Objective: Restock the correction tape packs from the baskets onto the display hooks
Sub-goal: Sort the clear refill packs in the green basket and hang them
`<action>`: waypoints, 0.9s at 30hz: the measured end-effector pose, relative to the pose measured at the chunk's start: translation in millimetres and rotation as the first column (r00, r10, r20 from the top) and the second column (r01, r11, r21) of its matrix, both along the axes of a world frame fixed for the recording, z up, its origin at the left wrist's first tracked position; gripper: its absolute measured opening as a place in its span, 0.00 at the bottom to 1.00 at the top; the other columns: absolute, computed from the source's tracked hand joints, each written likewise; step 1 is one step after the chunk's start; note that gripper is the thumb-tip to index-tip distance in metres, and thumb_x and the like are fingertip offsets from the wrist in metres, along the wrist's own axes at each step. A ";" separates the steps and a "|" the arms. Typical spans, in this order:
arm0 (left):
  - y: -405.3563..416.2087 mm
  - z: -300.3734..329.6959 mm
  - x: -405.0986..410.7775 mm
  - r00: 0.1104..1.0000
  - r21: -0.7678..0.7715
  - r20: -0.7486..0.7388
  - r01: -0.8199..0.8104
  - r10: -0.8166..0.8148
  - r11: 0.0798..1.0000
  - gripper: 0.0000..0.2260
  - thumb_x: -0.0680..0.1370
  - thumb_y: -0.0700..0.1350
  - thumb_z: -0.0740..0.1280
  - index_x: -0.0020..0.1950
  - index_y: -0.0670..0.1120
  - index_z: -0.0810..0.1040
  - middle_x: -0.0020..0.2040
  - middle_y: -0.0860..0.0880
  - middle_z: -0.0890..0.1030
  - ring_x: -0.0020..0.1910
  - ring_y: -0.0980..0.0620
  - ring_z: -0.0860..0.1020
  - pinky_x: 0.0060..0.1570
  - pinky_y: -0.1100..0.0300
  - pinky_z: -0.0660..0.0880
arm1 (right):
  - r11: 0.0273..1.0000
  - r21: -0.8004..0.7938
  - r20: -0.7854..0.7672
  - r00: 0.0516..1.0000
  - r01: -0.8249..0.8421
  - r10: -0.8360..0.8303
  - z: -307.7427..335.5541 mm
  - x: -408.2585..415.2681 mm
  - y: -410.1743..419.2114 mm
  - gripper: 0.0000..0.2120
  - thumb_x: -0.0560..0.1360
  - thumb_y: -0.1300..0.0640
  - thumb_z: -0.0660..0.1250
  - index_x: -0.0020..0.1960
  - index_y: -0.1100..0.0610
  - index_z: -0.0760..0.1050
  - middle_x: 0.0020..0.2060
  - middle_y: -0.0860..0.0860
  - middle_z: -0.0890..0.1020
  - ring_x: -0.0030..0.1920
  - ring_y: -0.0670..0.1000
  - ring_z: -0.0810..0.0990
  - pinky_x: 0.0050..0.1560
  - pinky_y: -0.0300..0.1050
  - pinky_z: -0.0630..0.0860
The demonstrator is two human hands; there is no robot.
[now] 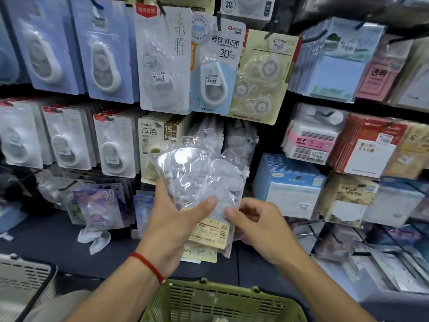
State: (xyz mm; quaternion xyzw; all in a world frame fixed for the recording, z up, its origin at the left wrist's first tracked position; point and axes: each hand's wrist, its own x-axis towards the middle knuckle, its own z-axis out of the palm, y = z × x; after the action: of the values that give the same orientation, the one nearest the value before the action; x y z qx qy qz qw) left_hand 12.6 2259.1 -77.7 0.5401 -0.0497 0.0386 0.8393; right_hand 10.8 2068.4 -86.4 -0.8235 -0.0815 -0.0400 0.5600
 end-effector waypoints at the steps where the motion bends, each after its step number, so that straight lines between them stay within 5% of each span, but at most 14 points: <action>1: -0.6 -0.4 0.0 1.000 -0.003 -0.011 -0.001 0.001 1.000 0.37 0.68 0.39 0.80 0.72 0.56 0.70 0.62 0.49 0.85 0.59 0.45 0.86 0.49 0.47 0.85 | 0.997 0.067 0.013 1.000 0.027 -0.028 -0.4 0.0 -0.1 0.05 0.80 0.44 0.71 0.46 0.42 0.83 0.45 0.46 0.89 0.44 0.45 0.88 0.38 0.36 0.79; 4: 3.9 -0.2 3.7 0.999 0.009 -0.039 -0.038 0.039 0.999 0.30 0.76 0.41 0.76 0.73 0.59 0.69 0.63 0.51 0.85 0.59 0.46 0.85 0.54 0.43 0.84 | 0.950 0.283 -0.005 0.990 0.135 -0.139 4.4 -0.5 -3.0 0.09 0.84 0.50 0.68 0.44 0.45 0.79 0.44 0.55 0.89 0.41 0.57 0.89 0.29 0.45 0.81; 8: 9.4 -3.6 8.0 0.993 0.044 -0.048 -0.106 0.108 0.993 0.24 0.79 0.38 0.73 0.69 0.58 0.71 0.56 0.53 0.87 0.51 0.51 0.87 0.44 0.52 0.85 | 0.925 0.315 0.031 0.971 0.214 -0.235 10.3 4.9 -13.3 0.08 0.84 0.46 0.67 0.56 0.49 0.78 0.45 0.56 0.89 0.45 0.63 0.88 0.49 0.66 0.83; 10: 10.4 -5.4 8.8 0.992 0.053 -0.059 -0.108 0.112 0.993 0.23 0.79 0.38 0.73 0.68 0.57 0.71 0.55 0.53 0.88 0.50 0.51 0.88 0.40 0.54 0.84 | 0.917 0.338 0.034 0.971 0.211 -0.236 14.0 8.2 -16.4 0.09 0.82 0.43 0.69 0.54 0.48 0.80 0.46 0.60 0.88 0.43 0.70 0.84 0.48 0.71 0.79; 19: 13.3 -5.0 7.8 0.992 0.063 -0.043 -0.113 0.115 0.992 0.21 0.79 0.38 0.73 0.66 0.56 0.72 0.54 0.52 0.88 0.48 0.51 0.88 0.37 0.55 0.84 | 0.882 0.424 -0.012 0.976 0.203 -0.218 23.8 11.0 -14.5 0.11 0.83 0.49 0.68 0.59 0.55 0.80 0.48 0.55 0.89 0.51 0.59 0.88 0.63 0.69 0.79; 27: 16.0 -4.3 9.7 0.987 0.033 -0.104 -0.118 0.121 0.992 0.16 0.79 0.36 0.68 0.58 0.57 0.74 0.46 0.46 0.83 0.39 0.46 0.86 0.38 0.43 0.84 | 0.884 0.442 0.006 0.985 0.153 -0.173 28.5 7.8 -17.8 0.07 0.84 0.57 0.67 0.59 0.56 0.82 0.50 0.56 0.89 0.52 0.59 0.89 0.57 0.58 0.82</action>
State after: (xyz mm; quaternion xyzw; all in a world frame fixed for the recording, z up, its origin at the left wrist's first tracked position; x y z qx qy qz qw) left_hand 22.3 2275.1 -82.1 0.5546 0.0269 0.0595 0.8296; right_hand 18.6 2050.6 -58.0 -0.6784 -0.0136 -0.1229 0.7242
